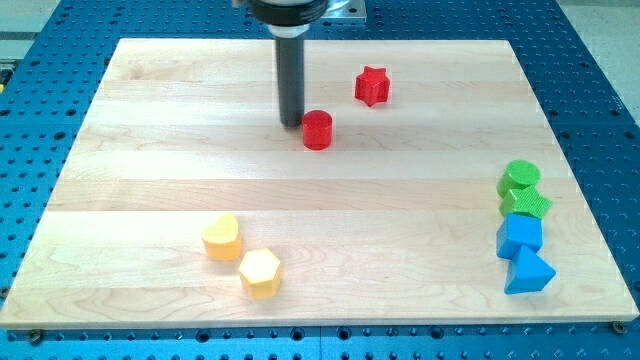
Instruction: Push the red circle closely to the green circle
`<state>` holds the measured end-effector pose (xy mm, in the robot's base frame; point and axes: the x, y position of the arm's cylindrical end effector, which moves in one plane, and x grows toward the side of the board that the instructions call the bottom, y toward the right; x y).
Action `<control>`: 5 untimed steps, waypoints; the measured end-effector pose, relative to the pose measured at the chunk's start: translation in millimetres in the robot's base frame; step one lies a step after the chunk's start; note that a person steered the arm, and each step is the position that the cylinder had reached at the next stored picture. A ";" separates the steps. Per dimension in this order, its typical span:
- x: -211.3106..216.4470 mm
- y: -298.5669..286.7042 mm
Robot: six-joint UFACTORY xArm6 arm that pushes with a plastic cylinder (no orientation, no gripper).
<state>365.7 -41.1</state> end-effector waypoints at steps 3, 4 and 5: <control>59.4 148.4; 28.4 125.6; 28.9 162.4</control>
<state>394.6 121.3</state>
